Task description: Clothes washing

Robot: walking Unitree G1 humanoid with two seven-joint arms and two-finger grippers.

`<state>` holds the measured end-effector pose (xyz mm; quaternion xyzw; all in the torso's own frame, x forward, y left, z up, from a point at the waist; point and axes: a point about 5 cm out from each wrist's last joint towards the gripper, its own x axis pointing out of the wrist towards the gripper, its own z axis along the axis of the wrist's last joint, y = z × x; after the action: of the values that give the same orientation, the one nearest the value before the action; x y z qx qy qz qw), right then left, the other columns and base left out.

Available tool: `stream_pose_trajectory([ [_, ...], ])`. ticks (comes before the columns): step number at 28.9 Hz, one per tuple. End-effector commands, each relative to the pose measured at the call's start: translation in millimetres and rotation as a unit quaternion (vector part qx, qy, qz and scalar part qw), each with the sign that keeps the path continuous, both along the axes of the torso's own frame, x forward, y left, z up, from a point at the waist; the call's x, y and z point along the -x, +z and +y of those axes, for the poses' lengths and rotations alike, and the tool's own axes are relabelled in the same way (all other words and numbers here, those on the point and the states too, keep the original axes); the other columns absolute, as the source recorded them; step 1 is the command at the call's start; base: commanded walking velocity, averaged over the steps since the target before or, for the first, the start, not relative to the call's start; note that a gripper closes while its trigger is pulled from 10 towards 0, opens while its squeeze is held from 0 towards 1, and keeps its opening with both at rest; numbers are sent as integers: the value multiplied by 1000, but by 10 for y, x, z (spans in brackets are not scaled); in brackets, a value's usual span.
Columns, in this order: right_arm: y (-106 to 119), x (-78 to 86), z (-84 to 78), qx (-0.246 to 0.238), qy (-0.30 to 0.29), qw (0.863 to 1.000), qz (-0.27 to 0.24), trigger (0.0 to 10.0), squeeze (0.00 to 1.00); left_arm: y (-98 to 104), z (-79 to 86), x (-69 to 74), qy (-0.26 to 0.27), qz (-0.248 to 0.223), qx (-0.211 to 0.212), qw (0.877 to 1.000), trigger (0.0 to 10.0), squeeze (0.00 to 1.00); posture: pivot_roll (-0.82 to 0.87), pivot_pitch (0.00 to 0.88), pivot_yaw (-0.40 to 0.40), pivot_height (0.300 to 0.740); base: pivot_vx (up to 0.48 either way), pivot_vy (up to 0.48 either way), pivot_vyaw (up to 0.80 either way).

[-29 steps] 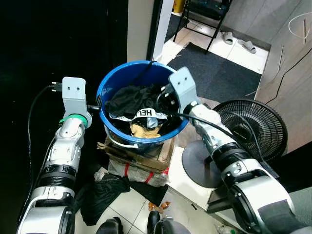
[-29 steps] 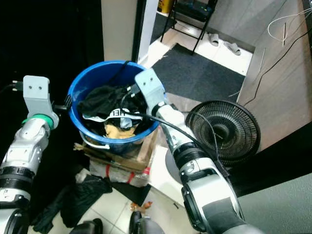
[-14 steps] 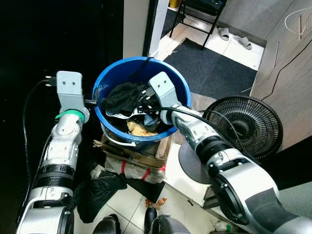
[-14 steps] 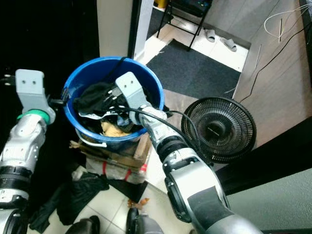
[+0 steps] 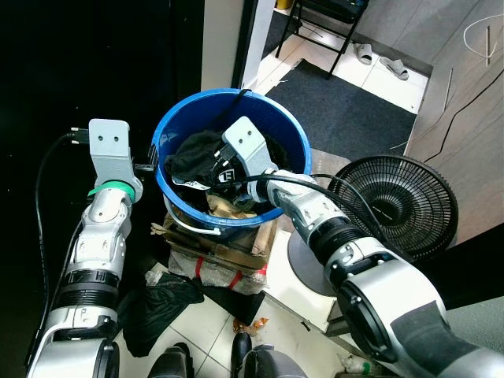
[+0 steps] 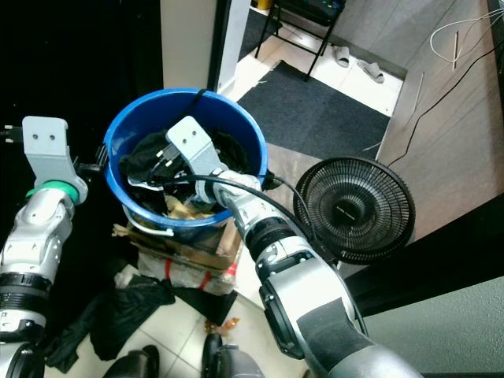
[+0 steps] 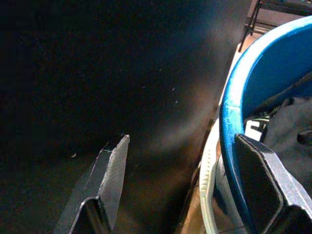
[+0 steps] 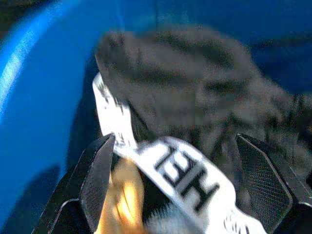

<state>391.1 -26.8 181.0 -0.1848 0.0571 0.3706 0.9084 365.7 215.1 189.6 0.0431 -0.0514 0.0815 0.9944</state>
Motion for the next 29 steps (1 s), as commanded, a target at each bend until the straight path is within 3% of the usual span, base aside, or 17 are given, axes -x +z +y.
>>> stream_pose_trajectory([
  [1, -109, 7, -61, 24, -9, 999, 23, 10000, 1000, -84, -53, 17, -7, 15, 5, 1000, 10000, 0, 99, 190, -125, 740, 0, 0, 0],
  [11, -165, 33, -57, 60, 24, 997, 53, 10000, 1000, -85, -28, 61, -1, 16, 4, 1000, 10000, 0, 116, 204, -132, 740, 0, 0, 0],
  [12, -175, 40, -54, 62, 29, 996, 57, 10000, 0, -82, -20, 67, 0, 16, 4, 1000, 10000, 0, 118, 206, -133, 740, 0, 0, 0],
  [20, -196, 33, -78, 60, 12, 996, 58, 10000, 0, -80, 7, 82, 5, 16, 3, 1000, 10000, 0, 120, 211, -130, 740, 0, 0, 0],
  [21, -208, 19, -110, 55, -10, 997, 59, 5765, 0, -82, 14, 87, 6, 17, 3, 1000, 10000, 0, 119, 212, -128, 740, 0, 0, 0],
  [22, -226, 8, -145, 47, -32, 996, 63, 0, 0, -84, 17, 90, 6, 18, 3, 1000, 10000, 0, 119, 212, -128, 740, 0, 0, 0],
  [29, -275, -4, -224, 26, -70, 994, 75, 0, 0, -82, 6, 85, 5, 20, 3, 1000, 10000, 0, 118, 213, -123, 740, 0, 0, 0],
])
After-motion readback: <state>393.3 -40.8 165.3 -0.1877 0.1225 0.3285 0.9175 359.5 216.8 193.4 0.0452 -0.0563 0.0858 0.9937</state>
